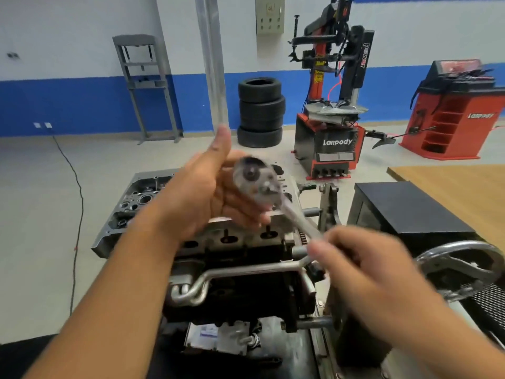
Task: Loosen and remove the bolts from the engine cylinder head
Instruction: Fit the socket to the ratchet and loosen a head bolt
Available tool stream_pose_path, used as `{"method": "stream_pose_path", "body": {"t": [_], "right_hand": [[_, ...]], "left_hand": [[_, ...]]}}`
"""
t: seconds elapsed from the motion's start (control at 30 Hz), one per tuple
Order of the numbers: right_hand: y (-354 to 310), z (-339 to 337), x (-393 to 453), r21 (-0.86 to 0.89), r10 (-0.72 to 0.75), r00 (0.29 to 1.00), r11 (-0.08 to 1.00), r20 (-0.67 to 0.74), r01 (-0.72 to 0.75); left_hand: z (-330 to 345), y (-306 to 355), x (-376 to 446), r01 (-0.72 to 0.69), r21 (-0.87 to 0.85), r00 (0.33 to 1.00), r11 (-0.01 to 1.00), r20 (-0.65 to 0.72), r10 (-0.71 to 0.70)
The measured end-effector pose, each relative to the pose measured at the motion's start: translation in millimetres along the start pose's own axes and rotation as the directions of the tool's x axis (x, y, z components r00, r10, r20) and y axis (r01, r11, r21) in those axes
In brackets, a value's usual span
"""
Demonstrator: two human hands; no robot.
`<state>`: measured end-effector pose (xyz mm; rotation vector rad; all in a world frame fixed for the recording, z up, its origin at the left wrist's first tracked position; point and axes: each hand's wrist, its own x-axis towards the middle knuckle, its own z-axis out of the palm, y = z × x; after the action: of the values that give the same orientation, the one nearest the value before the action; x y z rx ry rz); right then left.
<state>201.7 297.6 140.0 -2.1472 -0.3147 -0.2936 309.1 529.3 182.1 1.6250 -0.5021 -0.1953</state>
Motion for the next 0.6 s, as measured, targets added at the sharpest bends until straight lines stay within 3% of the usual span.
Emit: {"method": "stream_pose_path", "body": {"t": [0.1,0.17,0.23,0.43,0.6], "right_hand": [[-23.3,-49.0,31.5,-0.048,0.030,0.995,0.998,-0.096,-0.035],[-35.9,-79.3,46.4,-0.095,0.064,0.992,0.993,-0.112,-0.074],[-50.2,-104.3,57.4,-0.167,0.084,0.993,0.981,-0.086,-0.097],[-87.5,-134.8,73.4,-0.236,0.225,0.974,0.949,0.034,-0.211],[-100.0,-141.5,82.5,-0.324,0.195,0.976,0.933,0.097,-0.154]], "left_hand": [[-0.8,9.2,38.4,-0.146,0.324,0.988,0.935,0.003,0.153],[7.5,4.2,66.4,-0.177,0.508,0.984,0.843,0.089,0.154],[19.1,-4.6,90.0,-0.168,0.626,0.985,0.761,0.074,0.156],[37.6,-25.5,104.1,-0.141,0.634,0.990,0.761,0.109,0.093],[31.3,-28.7,96.3,-0.181,0.615,0.982,0.767,0.077,0.170]]}}
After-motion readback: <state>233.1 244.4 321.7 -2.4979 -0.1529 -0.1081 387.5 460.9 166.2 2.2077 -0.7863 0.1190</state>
